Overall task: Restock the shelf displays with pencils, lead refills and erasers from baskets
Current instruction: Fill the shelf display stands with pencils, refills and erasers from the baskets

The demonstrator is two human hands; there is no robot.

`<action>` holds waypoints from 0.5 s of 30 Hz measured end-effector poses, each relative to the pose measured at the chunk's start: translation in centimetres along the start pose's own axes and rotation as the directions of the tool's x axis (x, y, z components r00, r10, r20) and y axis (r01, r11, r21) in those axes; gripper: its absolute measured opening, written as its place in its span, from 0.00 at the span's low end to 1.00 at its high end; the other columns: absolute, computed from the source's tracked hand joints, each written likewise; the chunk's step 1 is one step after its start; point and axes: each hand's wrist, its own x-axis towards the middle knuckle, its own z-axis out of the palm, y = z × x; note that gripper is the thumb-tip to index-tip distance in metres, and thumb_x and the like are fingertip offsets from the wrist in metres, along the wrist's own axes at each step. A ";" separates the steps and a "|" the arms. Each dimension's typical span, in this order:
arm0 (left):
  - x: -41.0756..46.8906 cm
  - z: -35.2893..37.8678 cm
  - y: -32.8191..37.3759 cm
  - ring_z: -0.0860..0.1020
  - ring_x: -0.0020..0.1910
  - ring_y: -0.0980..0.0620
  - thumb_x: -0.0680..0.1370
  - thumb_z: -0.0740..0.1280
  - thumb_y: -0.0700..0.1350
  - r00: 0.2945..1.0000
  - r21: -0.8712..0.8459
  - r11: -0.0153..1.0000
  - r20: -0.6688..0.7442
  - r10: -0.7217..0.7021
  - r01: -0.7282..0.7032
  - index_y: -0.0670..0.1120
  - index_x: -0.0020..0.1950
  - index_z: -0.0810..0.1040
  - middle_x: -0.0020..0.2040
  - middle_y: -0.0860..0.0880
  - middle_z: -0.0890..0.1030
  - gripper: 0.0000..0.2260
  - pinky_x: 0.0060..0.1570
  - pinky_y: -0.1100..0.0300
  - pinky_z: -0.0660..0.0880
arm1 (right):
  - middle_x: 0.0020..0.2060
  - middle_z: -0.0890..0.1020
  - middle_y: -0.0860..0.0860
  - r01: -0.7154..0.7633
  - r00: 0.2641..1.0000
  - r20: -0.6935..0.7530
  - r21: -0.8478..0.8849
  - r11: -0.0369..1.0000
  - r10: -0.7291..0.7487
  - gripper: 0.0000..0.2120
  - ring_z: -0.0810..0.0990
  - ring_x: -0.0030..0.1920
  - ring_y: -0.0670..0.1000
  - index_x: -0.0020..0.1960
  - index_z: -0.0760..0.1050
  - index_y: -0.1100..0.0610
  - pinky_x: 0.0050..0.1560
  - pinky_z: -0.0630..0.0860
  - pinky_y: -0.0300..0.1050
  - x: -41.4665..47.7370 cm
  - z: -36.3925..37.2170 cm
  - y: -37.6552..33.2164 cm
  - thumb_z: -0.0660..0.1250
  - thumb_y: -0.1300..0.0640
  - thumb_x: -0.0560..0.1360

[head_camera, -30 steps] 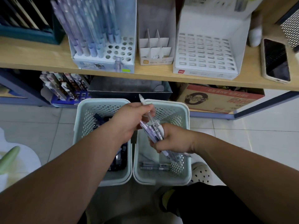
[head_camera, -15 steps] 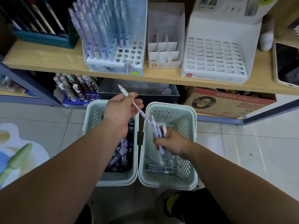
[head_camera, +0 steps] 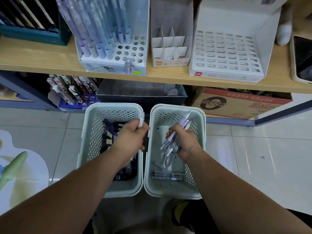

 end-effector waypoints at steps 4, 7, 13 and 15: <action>-1.5 2.4 0.1 0.71 0.30 0.58 0.73 0.76 0.48 0.969 0.110 0.986 0.227 0.101 -0.128 0.51 0.46 0.80 0.31 0.56 0.72 0.06 0.32 0.66 0.69 | 0.33 0.79 0.57 0.053 0.985 -0.166 0.062 0.997 -0.042 0.04 0.75 0.34 0.55 0.38 0.74 0.61 0.42 0.73 0.53 -0.5 1.1 -1.0 0.66 0.61 0.71; -1.8 4.0 0.4 0.67 0.25 0.58 0.69 0.80 0.44 0.960 0.136 0.966 0.207 0.189 -0.219 0.50 0.45 0.81 0.27 0.57 0.68 0.10 0.28 0.66 0.67 | 0.27 0.73 0.55 0.098 0.966 -0.242 0.001 0.995 -0.095 0.07 0.72 0.28 0.53 0.35 0.72 0.60 0.33 0.71 0.48 -1.1 1.9 -1.6 0.65 0.59 0.71; -1.8 4.7 1.3 0.69 0.25 0.60 0.73 0.77 0.41 0.952 0.093 0.951 0.113 0.286 -0.296 0.47 0.38 0.79 0.25 0.58 0.71 0.09 0.29 0.66 0.68 | 0.26 0.74 0.54 0.120 0.968 -0.230 0.058 0.991 -0.104 0.08 0.73 0.29 0.54 0.36 0.72 0.60 0.35 0.73 0.48 -2.1 2.4 -2.4 0.64 0.59 0.73; -2.0 4.7 1.4 0.70 0.28 0.57 0.74 0.76 0.41 0.950 0.054 0.954 0.128 0.286 -0.294 0.45 0.41 0.81 0.28 0.56 0.73 0.05 0.32 0.63 0.71 | 0.27 0.75 0.56 0.088 0.977 -0.202 0.081 0.993 -0.071 0.09 0.74 0.25 0.52 0.37 0.73 0.61 0.31 0.74 0.43 -2.1 2.1 -2.7 0.64 0.59 0.74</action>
